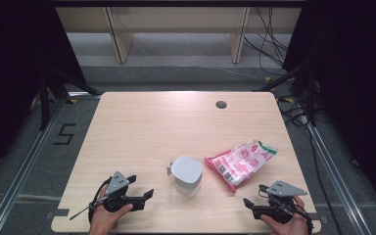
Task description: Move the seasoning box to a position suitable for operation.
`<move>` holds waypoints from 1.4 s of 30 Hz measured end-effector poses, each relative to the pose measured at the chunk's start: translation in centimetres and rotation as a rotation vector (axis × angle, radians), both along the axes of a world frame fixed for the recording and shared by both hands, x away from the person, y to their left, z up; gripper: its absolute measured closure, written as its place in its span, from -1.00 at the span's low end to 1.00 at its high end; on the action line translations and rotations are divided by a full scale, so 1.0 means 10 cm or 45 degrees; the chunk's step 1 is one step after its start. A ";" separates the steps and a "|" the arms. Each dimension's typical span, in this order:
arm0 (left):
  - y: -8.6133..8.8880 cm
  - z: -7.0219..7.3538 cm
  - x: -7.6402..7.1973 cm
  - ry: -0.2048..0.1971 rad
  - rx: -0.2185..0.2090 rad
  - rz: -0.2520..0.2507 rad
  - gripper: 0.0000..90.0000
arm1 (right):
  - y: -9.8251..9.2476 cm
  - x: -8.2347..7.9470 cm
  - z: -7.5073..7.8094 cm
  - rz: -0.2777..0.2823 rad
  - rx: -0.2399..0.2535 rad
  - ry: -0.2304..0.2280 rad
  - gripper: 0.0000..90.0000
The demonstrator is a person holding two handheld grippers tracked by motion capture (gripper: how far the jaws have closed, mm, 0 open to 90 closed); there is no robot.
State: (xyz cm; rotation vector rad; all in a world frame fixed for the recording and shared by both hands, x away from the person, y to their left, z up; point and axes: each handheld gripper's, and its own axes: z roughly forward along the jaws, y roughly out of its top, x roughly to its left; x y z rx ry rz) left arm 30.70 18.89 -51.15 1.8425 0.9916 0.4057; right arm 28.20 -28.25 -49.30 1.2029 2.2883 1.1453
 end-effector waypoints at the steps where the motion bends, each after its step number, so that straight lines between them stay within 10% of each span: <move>1: 0.00 0.00 0.00 0.000 0.000 -0.001 -0.67 | -0.01 0.00 0.00 0.000 0.003 -0.002 -0.50; 42: -0.37 0.15 0.34 -0.115 0.079 -0.169 -0.01 | 0.04 -0.02 0.00 -0.019 0.028 0.037 -0.50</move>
